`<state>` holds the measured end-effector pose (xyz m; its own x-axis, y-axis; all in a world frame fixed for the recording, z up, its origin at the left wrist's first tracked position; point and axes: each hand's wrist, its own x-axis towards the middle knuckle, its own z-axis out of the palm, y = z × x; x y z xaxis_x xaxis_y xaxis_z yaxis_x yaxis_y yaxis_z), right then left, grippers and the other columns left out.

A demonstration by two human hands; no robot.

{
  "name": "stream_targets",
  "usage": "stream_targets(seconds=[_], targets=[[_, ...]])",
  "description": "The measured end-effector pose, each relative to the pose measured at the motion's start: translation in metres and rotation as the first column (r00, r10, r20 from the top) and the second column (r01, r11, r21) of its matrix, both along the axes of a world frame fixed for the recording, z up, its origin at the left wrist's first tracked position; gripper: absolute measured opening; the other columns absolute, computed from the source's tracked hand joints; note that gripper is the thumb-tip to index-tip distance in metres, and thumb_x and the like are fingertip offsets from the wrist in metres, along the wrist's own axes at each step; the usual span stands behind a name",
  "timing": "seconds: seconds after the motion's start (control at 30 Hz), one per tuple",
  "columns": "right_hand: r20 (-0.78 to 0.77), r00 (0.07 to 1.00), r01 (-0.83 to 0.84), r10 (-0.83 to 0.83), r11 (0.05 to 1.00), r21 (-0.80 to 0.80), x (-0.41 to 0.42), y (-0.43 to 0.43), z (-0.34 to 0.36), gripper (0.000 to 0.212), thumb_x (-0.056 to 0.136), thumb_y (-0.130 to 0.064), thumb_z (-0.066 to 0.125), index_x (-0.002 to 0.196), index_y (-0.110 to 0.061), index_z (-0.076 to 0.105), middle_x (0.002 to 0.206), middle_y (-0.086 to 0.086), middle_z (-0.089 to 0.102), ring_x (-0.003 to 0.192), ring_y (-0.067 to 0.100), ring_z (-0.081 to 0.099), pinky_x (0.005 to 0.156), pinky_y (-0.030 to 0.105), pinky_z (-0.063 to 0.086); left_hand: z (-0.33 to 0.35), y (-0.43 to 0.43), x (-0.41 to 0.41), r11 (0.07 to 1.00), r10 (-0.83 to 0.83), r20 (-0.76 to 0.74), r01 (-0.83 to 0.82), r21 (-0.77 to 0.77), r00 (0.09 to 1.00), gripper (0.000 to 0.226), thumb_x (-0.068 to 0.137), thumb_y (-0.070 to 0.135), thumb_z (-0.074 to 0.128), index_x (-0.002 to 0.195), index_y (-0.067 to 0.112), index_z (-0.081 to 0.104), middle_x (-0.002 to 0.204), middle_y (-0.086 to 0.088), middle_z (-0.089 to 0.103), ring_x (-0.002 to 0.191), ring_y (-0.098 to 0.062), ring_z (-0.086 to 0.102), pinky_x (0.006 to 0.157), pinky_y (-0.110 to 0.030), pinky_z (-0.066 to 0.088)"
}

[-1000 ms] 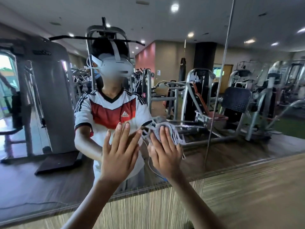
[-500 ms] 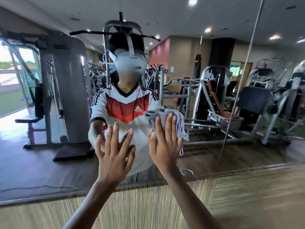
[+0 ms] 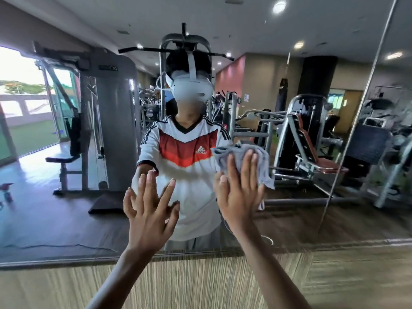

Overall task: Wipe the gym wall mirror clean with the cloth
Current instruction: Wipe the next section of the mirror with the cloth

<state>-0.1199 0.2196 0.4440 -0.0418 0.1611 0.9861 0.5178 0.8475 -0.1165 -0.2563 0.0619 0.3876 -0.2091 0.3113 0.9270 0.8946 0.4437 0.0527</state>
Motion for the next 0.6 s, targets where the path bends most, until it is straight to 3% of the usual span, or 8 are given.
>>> stream_targets(seconds=[0.07, 0.13, 0.2, 0.3, 0.33, 0.4, 0.47, 0.6], targets=[[0.085, 0.996, -0.018, 0.008, 0.993, 0.117, -0.017, -0.017, -0.004, 0.048, 0.102, -0.039, 0.038, 0.146, -0.022, 0.048, 0.157, 0.01, 0.033, 0.148, 0.016, 0.028, 0.108, 0.037, 0.025, -0.002, -0.004, -0.003, 1.0, 0.009, 0.005, -0.009, 0.027, 1.0, 0.056, 0.097, 0.044, 0.042, 0.151, 0.027, 0.036, 0.162, -0.024, 0.021, 0.155, -0.027, 0.003, 0.113, -0.067, 0.02], [0.213, 0.977, -0.076, 0.019, 0.961, 0.266, -0.02, -0.025, -0.021, 0.048, 0.098, -0.036, 0.047, 0.145, -0.026, 0.05, 0.154, 0.007, 0.04, 0.14, 0.013, 0.042, 0.097, 0.037, 0.035, -0.006, -0.01, -0.009, 0.998, 0.03, 0.003, -0.03, 0.049, 1.0, 0.056, 0.097, 0.043, 0.043, 0.151, 0.026, 0.036, 0.16, -0.026, 0.023, 0.155, -0.026, 0.004, 0.113, -0.067, 0.022], [0.348, 0.937, -0.125, -0.014, 0.918, 0.375, -0.009, -0.02, -0.042, 0.047, 0.094, -0.036, 0.052, 0.141, -0.032, 0.054, 0.152, 0.002, 0.044, 0.12, 0.008, 0.055, 0.086, 0.033, 0.038, -0.007, -0.02, -0.019, 0.998, 0.044, 0.001, -0.044, 0.055, 0.999, 0.057, 0.097, 0.043, 0.043, 0.151, 0.027, 0.036, 0.16, -0.025, 0.022, 0.155, -0.027, 0.004, 0.114, -0.064, 0.02], [0.442, 0.895, -0.141, -0.062, 0.9, 0.412, 0.017, 0.004, -0.061, 0.057, 0.085, -0.037, 0.063, 0.141, -0.037, 0.054, 0.156, -0.004, 0.04, 0.097, 0.006, 0.055, 0.076, 0.033, 0.036, -0.007, -0.037, -0.037, 0.997, 0.062, 0.008, -0.063, 0.042, 0.998, 0.056, 0.098, 0.046, 0.04, 0.151, 0.027, 0.035, 0.161, -0.024, 0.021, 0.154, -0.029, 0.005, 0.114, -0.063, 0.019], [0.429, 0.901, -0.127, -0.067, 0.904, 0.408, 0.023, 0.013, -0.061, 0.06, 0.085, -0.037, 0.062, 0.144, -0.037, 0.05, 0.158, -0.004, 0.036, 0.099, 0.007, 0.055, 0.076, 0.034, 0.036, -0.006, -0.042, -0.043, 0.997, 0.066, 0.017, -0.066, 0.04, 0.998, 0.056, 0.099, 0.047, 0.039, 0.151, 0.027, 0.035, 0.162, -0.024, 0.021, 0.154, -0.03, 0.005, 0.114, -0.064, 0.02], [0.347, 0.936, -0.078, -0.061, 0.924, 0.374, 0.023, 0.018, -0.046, 0.058, 0.094, -0.038, 0.053, 0.151, -0.035, 0.039, 0.162, -0.002, 0.028, 0.123, 0.01, 0.051, 0.084, 0.037, 0.035, -0.003, -0.05, -0.053, 0.997, 0.062, 0.042, -0.064, 0.045, 0.997, 0.056, 0.099, 0.048, 0.038, 0.15, 0.026, 0.037, 0.162, -0.023, 0.018, 0.155, -0.029, 0.003, 0.114, -0.066, 0.02], [0.206, 0.976, 0.002, -0.07, 0.95, 0.312, 0.003, 0.005, -0.018, 0.053, 0.101, -0.038, 0.043, 0.153, -0.03, 0.035, 0.163, 0.003, 0.027, 0.145, 0.014, 0.033, 0.091, 0.04, 0.034, 0.0, -0.058, -0.06, 0.996, 0.068, 0.051, -0.071, 0.05, 0.996, 0.056, 0.098, 0.049, 0.039, 0.149, 0.025, 0.039, 0.163, -0.022, 0.017, 0.155, -0.028, 0.002, 0.113, -0.066, 0.021], [0.043, 0.999, -0.027, 0.02, 0.987, 0.16, -0.067, -0.061, 0.02, 0.05, 0.104, -0.038, 0.038, 0.152, -0.024, 0.033, 0.159, 0.008, 0.029, 0.152, 0.016, 0.018, 0.105, 0.045, 0.031, 0.004, -0.074, -0.076, 0.994, 0.094, 0.046, -0.097, 0.059, 0.994, 0.056, 0.1, 0.05, 0.036, 0.151, 0.026, 0.036, 0.162, -0.022, 0.017, 0.154, -0.03, 0.005, 0.114, -0.064, 0.019]])
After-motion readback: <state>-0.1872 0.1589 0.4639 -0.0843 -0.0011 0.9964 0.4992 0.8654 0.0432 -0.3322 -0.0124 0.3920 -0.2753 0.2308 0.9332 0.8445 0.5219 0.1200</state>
